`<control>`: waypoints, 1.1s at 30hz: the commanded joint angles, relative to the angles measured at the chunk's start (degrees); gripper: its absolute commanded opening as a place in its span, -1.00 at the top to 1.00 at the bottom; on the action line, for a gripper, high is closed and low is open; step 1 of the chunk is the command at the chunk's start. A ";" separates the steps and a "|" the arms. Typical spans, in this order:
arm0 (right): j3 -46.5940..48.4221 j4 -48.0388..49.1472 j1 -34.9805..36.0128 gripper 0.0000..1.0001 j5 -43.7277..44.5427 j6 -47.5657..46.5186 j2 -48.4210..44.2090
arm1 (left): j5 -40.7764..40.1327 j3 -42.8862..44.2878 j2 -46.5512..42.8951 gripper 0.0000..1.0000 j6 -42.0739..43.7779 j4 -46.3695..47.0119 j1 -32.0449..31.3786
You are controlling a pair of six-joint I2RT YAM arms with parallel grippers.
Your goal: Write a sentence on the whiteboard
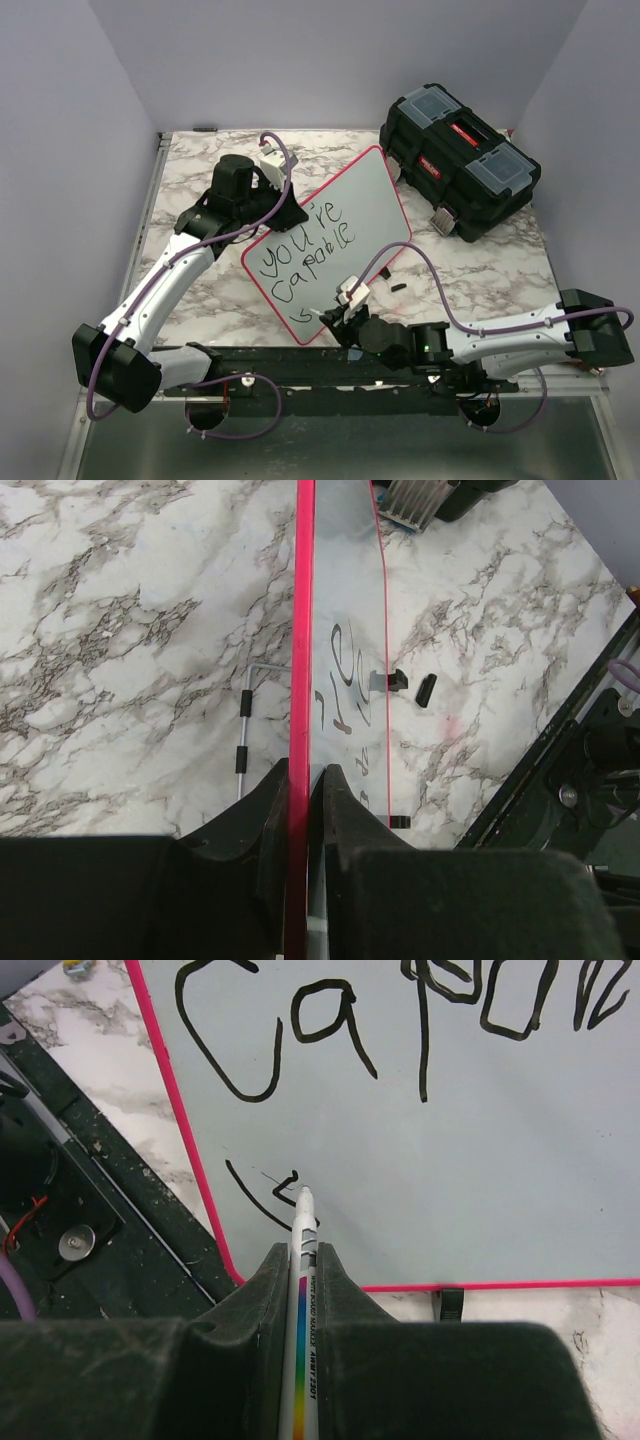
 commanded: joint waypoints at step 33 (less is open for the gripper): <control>-0.29 2.29 -2.02 0.99 9.87 -0.86 4.56 | -3.12 -1.40 1.29 1.00 5.36 -6.17 -1.35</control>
